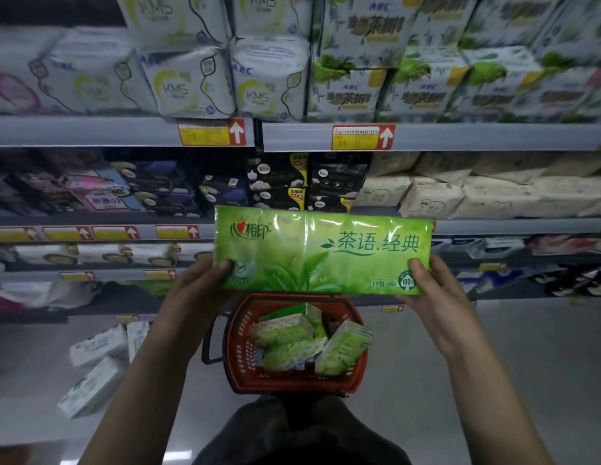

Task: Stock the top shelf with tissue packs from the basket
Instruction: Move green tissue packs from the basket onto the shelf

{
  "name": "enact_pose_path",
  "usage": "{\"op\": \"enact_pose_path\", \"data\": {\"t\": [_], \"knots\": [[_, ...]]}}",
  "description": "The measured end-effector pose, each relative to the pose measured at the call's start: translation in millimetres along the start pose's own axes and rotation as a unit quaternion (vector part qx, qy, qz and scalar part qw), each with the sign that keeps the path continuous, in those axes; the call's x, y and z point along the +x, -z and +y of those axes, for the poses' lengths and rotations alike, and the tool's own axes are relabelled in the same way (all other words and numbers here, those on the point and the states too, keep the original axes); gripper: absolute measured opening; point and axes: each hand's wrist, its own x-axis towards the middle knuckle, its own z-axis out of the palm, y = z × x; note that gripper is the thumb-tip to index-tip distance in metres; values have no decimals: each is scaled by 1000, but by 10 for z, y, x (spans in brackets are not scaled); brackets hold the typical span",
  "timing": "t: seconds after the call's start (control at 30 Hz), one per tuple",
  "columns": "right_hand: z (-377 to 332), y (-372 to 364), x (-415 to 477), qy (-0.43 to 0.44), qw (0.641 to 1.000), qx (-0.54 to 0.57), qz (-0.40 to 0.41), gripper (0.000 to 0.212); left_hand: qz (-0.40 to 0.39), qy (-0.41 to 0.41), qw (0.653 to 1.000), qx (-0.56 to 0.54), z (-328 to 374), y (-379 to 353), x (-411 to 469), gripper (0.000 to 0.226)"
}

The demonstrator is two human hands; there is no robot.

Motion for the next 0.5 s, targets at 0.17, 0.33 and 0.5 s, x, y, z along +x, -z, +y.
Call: {"op": "enact_pose_path", "data": {"t": [0.17,0.33,0.5], "knots": [[-48,-45,9,-8,1000,-1,1,91,2,-19,1000,20,78,8,4,30],[-178,-118,38,4,1000,1,12,101,4,-36,998,43,195,-9,48,28],[-388,-176,93,41,999,-6,11,94,-11,-63,997,37,384,-63,126,20]]}}
